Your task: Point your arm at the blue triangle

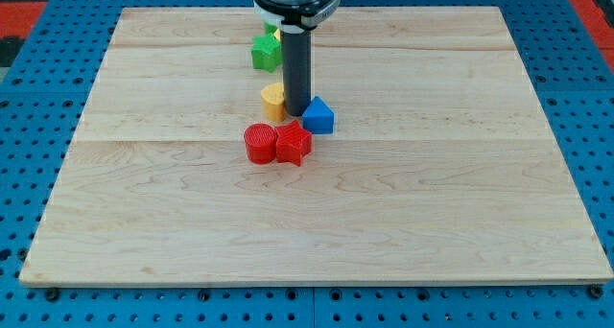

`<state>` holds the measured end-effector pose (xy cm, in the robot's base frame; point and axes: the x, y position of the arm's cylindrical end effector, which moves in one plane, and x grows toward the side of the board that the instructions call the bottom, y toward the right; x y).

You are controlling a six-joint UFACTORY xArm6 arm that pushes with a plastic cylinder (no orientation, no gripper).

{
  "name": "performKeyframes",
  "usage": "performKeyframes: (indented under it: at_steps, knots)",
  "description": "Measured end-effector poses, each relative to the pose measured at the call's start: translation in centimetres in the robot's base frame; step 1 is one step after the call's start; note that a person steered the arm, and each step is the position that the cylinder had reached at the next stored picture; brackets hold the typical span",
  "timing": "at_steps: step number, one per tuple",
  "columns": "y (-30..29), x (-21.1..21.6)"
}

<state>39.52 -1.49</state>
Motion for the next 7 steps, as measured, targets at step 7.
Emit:
performKeyframes:
  at_steps: [7]
  knots:
    - [9.9,10.1]
